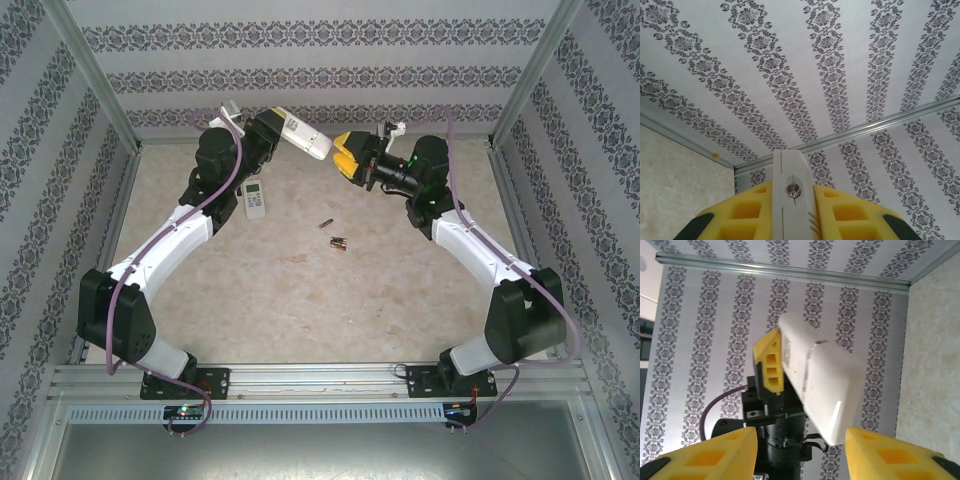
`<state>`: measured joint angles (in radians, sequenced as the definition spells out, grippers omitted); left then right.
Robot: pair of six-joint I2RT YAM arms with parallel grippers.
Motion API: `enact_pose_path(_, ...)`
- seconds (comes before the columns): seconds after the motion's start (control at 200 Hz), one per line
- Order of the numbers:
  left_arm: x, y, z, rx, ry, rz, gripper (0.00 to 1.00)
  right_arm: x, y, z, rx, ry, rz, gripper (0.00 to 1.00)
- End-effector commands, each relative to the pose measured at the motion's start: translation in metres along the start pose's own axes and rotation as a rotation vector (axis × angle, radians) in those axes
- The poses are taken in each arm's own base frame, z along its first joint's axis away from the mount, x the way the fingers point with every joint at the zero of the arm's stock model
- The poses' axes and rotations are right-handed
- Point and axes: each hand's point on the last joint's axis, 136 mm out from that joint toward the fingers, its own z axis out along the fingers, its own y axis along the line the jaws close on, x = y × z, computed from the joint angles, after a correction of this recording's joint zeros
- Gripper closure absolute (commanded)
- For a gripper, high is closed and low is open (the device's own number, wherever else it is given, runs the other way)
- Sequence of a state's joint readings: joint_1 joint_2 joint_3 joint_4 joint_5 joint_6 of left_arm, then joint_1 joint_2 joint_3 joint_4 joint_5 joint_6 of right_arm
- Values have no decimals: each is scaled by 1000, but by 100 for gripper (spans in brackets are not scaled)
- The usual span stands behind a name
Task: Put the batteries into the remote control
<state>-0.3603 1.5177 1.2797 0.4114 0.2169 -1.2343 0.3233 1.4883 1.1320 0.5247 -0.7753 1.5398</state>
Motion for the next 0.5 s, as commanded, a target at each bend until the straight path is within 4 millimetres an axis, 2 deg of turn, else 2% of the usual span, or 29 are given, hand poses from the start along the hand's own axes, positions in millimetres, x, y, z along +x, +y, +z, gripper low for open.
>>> enact_pose_path(0.0,-2,-30,2,81,-7,25,100,4,10,-1,-36,-1,-23,45)
enact_pose_path(0.19,4,-30,6,89,6,14,100,3,7,7,-37,5,-19,50)
enact_pose_path(0.415,6,-32,8,97,6,12,100,-1,9,12,-57,-9,-1,66)
enact_pose_path(0.495,5,-31,7,94,1,12,100,0,7,13,-55,-3,7,69)
